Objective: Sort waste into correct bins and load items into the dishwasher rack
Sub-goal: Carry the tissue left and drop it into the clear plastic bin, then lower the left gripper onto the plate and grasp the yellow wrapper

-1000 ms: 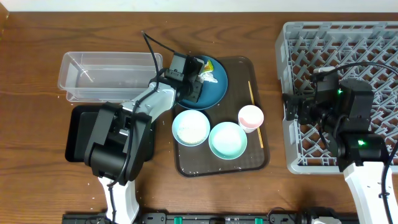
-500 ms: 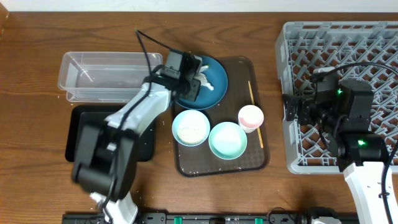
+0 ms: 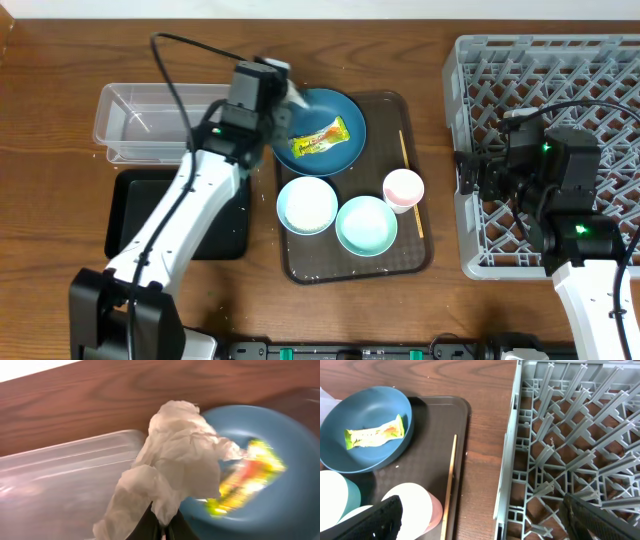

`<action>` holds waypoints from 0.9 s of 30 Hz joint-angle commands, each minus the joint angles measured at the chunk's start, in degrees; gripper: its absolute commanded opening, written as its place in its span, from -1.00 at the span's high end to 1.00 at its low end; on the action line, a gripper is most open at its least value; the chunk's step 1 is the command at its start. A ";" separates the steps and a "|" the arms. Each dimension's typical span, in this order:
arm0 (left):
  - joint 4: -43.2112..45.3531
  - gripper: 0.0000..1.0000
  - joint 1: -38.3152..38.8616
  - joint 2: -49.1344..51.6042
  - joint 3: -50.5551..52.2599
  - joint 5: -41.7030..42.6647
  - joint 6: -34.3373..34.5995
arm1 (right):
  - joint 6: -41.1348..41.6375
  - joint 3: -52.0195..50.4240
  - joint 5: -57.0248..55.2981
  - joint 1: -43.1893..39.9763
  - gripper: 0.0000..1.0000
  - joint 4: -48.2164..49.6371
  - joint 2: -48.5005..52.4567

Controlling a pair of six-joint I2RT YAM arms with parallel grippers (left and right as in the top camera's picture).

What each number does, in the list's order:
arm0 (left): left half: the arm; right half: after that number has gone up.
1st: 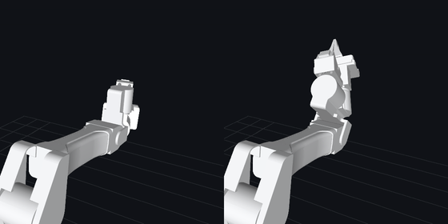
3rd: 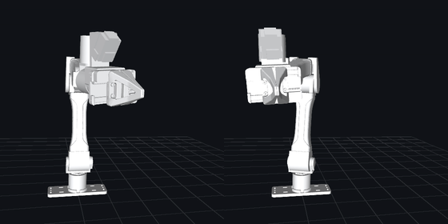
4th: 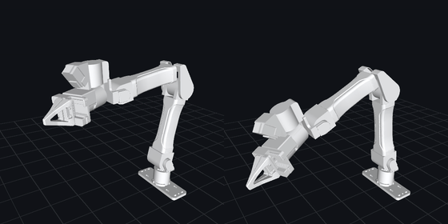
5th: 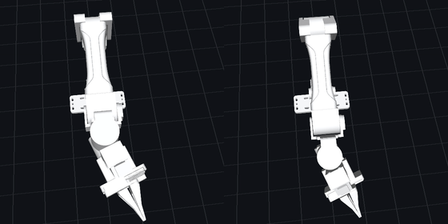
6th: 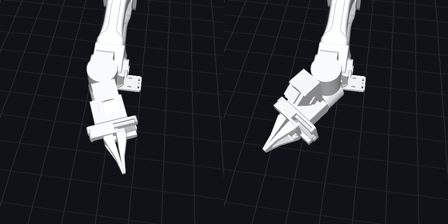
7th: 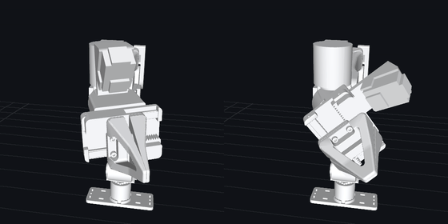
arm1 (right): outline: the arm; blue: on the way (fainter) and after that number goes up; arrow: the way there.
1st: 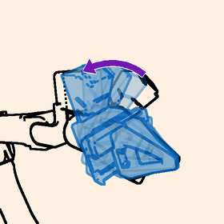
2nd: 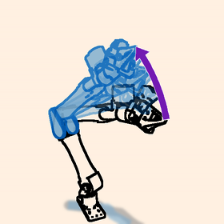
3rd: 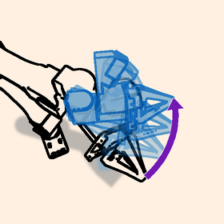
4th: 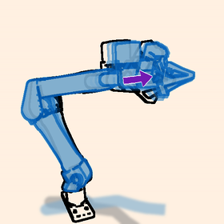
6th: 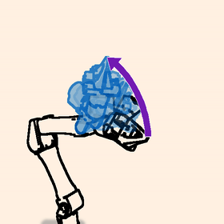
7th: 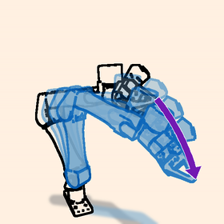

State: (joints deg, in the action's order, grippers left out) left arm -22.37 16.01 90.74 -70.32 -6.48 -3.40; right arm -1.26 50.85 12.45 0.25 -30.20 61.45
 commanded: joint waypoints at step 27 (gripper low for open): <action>0.02 -0.23 0.50 6.58 -0.28 18.49 -15.52 | 0.37 0.94 0.46 0.15 -0.99 -0.02 0.09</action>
State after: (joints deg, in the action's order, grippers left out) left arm -22.48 15.38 94.11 -70.32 10.61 -12.75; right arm -1.26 50.85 12.45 0.25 -30.22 61.45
